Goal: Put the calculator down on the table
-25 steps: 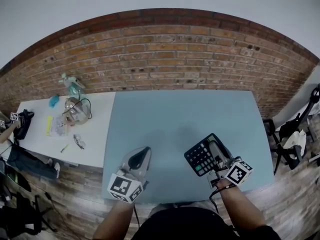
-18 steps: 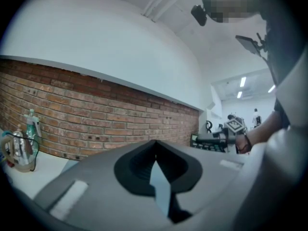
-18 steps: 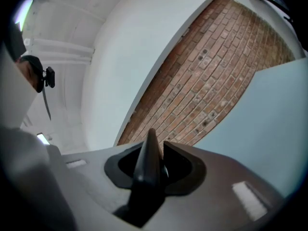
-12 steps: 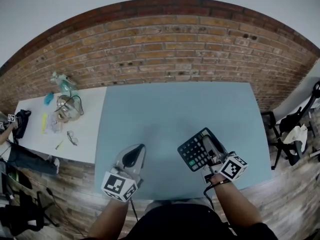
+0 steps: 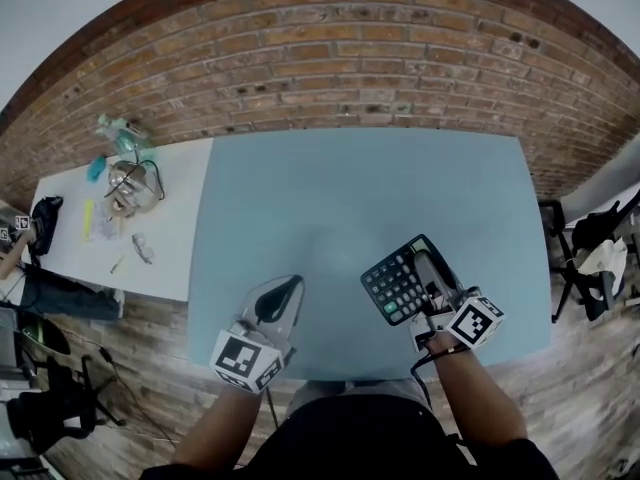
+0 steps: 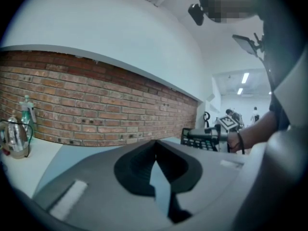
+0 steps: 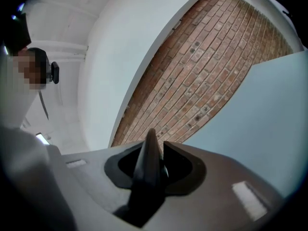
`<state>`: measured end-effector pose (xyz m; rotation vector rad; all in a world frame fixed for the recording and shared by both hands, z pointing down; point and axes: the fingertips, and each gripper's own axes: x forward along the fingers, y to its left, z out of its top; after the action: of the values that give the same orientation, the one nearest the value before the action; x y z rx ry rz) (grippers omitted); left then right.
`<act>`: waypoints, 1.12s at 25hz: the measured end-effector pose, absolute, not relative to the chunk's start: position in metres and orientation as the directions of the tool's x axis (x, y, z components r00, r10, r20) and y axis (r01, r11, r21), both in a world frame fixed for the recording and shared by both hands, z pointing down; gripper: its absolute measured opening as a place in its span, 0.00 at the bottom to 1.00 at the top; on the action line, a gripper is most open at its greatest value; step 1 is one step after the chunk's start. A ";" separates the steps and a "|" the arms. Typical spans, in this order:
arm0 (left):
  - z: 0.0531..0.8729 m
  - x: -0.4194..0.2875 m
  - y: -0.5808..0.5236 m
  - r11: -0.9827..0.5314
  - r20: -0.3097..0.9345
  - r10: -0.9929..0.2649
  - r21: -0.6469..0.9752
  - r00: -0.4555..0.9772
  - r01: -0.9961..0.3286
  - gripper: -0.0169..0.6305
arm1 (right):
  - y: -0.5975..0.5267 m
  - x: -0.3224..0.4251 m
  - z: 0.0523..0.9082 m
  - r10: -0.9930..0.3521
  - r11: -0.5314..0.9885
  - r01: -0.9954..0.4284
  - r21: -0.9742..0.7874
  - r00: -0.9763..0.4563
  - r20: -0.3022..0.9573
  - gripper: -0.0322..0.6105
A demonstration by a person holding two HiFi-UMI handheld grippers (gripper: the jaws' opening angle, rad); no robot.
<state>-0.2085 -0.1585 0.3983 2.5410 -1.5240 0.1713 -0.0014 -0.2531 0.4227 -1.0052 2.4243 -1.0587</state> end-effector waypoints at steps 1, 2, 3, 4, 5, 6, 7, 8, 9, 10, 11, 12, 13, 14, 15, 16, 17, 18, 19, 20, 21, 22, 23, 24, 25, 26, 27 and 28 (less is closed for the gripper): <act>0.401 -0.207 -0.159 -0.465 0.195 -0.859 0.090 0.473 -0.881 0.02 | -0.254 -0.002 0.426 -0.708 0.476 -0.478 -0.739 -0.706 0.001 0.21; 0.403 -0.206 -0.159 -0.469 0.204 -0.855 0.090 0.477 -0.878 0.02 | -0.255 -0.002 0.429 -0.707 0.471 -0.476 -0.742 -0.707 0.005 0.21; 0.405 -0.206 -0.159 -0.472 0.212 -0.852 0.089 0.480 -0.877 0.02 | -0.256 -0.003 0.432 -0.705 0.467 -0.475 -0.746 -0.709 0.009 0.21; 0.407 -0.206 -0.160 -0.472 0.218 -0.850 0.088 0.479 -0.877 0.02 | -0.257 -0.004 0.435 -0.704 0.463 -0.474 -0.749 -0.710 0.014 0.21; 0.409 -0.207 -0.161 -0.469 0.223 -0.850 0.090 0.477 -0.879 0.02 | -0.258 -0.004 0.438 -0.704 0.458 -0.475 -0.751 -0.710 0.020 0.21; 0.412 -0.208 -0.162 -0.464 0.226 -0.852 0.093 0.472 -0.881 0.02 | -0.259 -0.004 0.441 -0.705 0.453 -0.479 -0.752 -0.708 0.026 0.21; 0.415 -0.208 -0.163 -0.458 0.229 -0.854 0.097 0.468 -0.884 0.02 | -0.260 -0.003 0.444 -0.708 0.448 -0.484 -0.751 -0.705 0.032 0.21; 0.418 -0.209 -0.164 -0.453 0.233 -0.855 0.102 0.464 -0.886 0.02 | -0.261 -0.003 0.447 -0.711 0.443 -0.491 -0.750 -0.702 0.039 0.21; 0.421 -0.209 -0.164 -0.450 0.236 -0.855 0.105 0.462 -0.887 0.02 | -0.262 -0.002 0.450 -0.715 0.437 -0.497 -0.750 -0.698 0.046 0.21; 0.424 -0.209 -0.165 -0.448 0.239 -0.855 0.108 0.460 -0.888 0.02 | -0.263 -0.001 0.453 -0.717 0.431 -0.501 -0.750 -0.695 0.053 0.21; 0.427 -0.209 -0.165 -0.446 0.240 -0.855 0.110 0.459 -0.888 0.02 | -0.265 -0.001 0.456 -0.717 0.427 -0.503 -0.751 -0.695 0.058 0.21; 0.429 -0.209 -0.166 -0.443 0.241 -0.856 0.113 0.457 -0.889 0.02 | -0.266 -0.002 0.458 -0.715 0.426 -0.504 -0.751 -0.696 0.062 0.21; 0.431 -0.208 -0.166 -0.440 0.240 -0.857 0.116 0.455 -0.890 0.02 | -0.267 -0.002 0.460 -0.712 0.426 -0.504 -0.751 -0.699 0.066 0.21; 0.433 -0.207 -0.167 -0.439 0.241 -0.857 0.120 0.455 -0.891 0.02 | -0.268 -0.003 0.461 -0.710 0.426 -0.504 -0.751 -0.701 0.067 0.21; 0.435 -0.206 -0.167 -0.439 0.243 -0.856 0.123 0.456 -0.890 0.02 | -0.269 -0.003 0.462 -0.708 0.427 -0.503 -0.751 -0.703 0.069 0.21; 0.436 -0.205 -0.168 -0.440 0.244 -0.855 0.127 0.457 -0.889 0.02 | -0.271 -0.003 0.462 -0.707 0.427 -0.504 -0.751 -0.703 0.070 0.21; 0.437 -0.204 -0.169 -0.439 0.245 -0.855 0.130 0.458 -0.889 0.02 | -0.272 -0.003 0.463 -0.708 0.426 -0.504 -0.751 -0.703 0.070 0.21; 0.439 -0.203 -0.170 -0.438 0.245 -0.855 0.132 0.457 -0.889 0.02 | -0.273 -0.003 0.463 -0.709 0.424 -0.504 -0.753 -0.701 0.071 0.21; 0.440 -0.203 -0.171 -0.436 0.246 -0.855 0.134 0.456 -0.890 0.02 | -0.273 -0.002 0.464 -0.710 0.420 -0.505 -0.754 -0.700 0.073 0.21; 0.443 -0.203 -0.171 -0.436 0.251 -0.853 0.137 0.457 -0.889 0.02 | -0.273 -0.002 0.466 -0.711 0.416 -0.507 -0.755 -0.698 0.078 0.21; 0.446 -0.203 -0.171 -0.438 0.259 -0.850 0.141 0.460 -0.888 0.02 | -0.273 -0.003 0.468 -0.712 0.411 -0.510 -0.756 -0.698 0.084 0.21; 0.450 -0.203 -0.171 -0.438 0.266 -0.846 0.145 0.461 -0.887 0.02 | -0.273 -0.004 0.470 -0.711 0.408 -0.511 -0.757 -0.698 0.088 0.21; 0.453 -0.203 -0.171 -0.437 0.271 -0.845 0.147 0.461 -0.887 0.02 | -0.273 -0.005 0.473 -0.708 0.405 -0.510 -0.759 -0.700 0.092 0.21; 0.456 -0.203 -0.172 -0.435 0.274 -0.845 0.148 0.460 -0.888 0.02 | -0.273 -0.006 0.475 -0.706 0.403 -0.510 -0.760 -0.702 0.096 0.21; 0.457 -0.202 -0.173 -0.433 0.274 -0.846 0.149 0.458 -0.889 0.02 | -0.273 -0.006 0.477 -0.705 0.400 -0.510 -0.762 -0.702 0.101 0.21; 0.458 -0.201 -0.173 -0.432 0.273 -0.846 0.149 0.457 -0.889 0.02 | -0.273 -0.006 0.478 -0.704 0.396 -0.512 -0.763 -0.702 0.106 0.21; 0.459 -0.200 -0.174 -0.432 0.274 -0.846 0.151 0.457 -0.889 0.02 | -0.274 -0.006 0.480 -0.704 0.392 -0.513 -0.764 -0.702 0.110 0.21; 0.460 -0.199 -0.175 -0.433 0.276 -0.844 0.154 0.459 -0.888 0.02 | -0.274 -0.006 0.482 -0.704 0.389 -0.514 -0.765 -0.701 0.114 0.21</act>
<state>-0.1992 -0.1746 0.4603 2.4360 -1.4857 0.2273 -0.0057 -0.2737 0.4824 -1.0808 2.4183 -1.2067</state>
